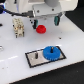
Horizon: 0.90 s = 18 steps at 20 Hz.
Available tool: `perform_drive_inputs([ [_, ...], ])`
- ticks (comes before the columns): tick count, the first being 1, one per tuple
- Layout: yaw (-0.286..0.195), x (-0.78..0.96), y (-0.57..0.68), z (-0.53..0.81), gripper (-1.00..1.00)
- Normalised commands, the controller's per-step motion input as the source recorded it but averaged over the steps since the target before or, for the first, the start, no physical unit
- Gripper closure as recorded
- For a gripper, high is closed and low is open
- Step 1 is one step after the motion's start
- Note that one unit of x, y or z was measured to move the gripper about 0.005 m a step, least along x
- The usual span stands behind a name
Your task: Insert the blue gear onto the right peg, followed by the red gear
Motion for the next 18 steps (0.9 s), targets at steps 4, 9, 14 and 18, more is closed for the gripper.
perform_drive_inputs([
  [4, 0.0, -0.35, -0.01, -0.3, -1.0],
  [9, 0.0, -0.3, -0.01, -0.31, -1.0],
  [14, 0.0, -0.24, 0.01, -0.29, -1.0],
  [18, 0.0, -0.14, 0.0, -0.28, -1.0],
])
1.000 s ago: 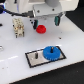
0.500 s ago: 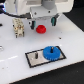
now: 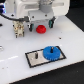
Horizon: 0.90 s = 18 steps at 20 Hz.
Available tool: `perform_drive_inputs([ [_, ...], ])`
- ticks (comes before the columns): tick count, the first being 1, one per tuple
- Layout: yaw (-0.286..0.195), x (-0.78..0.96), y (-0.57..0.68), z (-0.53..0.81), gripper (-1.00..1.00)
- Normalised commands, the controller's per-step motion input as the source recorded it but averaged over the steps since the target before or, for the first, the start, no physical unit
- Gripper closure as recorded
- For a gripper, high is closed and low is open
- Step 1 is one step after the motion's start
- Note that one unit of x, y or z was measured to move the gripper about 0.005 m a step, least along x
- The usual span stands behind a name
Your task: Insert the blue gear onto the right peg, followed by the red gear
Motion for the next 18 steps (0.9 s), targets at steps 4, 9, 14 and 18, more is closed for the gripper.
perform_drive_inputs([
  [4, 0.0, -0.11, -0.02, -0.26, -1.0],
  [9, 0.0, -0.16, 0.08, -0.19, 1.0],
  [14, 0.0, -0.16, 0.02, -0.16, 1.0],
  [18, 0.0, -0.05, 0.0, 0.07, 1.0],
])
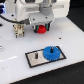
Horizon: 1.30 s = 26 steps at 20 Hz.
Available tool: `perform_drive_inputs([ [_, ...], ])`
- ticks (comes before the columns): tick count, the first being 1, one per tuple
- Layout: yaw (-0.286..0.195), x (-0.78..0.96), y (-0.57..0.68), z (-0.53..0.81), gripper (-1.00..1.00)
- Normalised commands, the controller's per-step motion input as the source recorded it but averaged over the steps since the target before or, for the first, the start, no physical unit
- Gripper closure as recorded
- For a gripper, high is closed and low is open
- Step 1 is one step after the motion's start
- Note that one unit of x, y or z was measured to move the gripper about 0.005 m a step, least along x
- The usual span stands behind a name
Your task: Insert the blue gear onto the right peg, followed by the red gear
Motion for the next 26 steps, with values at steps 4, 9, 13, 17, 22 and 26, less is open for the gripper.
perform_drive_inputs([
  [4, 0.0, 0.13, 0.0, 0.47, 1.0],
  [9, 0.0, 0.35, -0.02, 0.55, 1.0],
  [13, 0.0, 0.55, -0.04, 0.47, 1.0],
  [17, 0.0, 0.64, -0.06, 0.48, 1.0],
  [22, 0.0, 0.73, -0.02, 0.46, 1.0],
  [26, 0.0, 0.75, 0.0, 0.39, 1.0],
])
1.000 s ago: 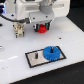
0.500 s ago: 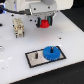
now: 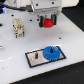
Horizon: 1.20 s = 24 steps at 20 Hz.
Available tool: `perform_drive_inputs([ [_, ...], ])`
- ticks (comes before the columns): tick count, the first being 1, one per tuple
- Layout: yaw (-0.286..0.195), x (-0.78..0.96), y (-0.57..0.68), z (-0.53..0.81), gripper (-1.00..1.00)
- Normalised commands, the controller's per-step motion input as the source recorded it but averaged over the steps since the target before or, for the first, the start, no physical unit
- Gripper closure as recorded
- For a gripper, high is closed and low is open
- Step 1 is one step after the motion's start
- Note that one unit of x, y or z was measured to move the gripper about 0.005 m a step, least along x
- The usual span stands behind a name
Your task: Insert the blue gear onto the right peg, followed by the red gear
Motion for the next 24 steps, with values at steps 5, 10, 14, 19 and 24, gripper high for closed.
perform_drive_inputs([
  [5, 0.0, 0.8, -0.01, 0.29, 1.0],
  [10, 0.0, 0.81, -0.02, 0.24, 1.0],
  [14, 0.0, 0.81, -0.05, 0.21, 1.0],
  [19, 0.0, 0.75, -0.05, 0.14, 1.0],
  [24, 0.0, 0.69, -0.08, 0.08, 1.0],
])
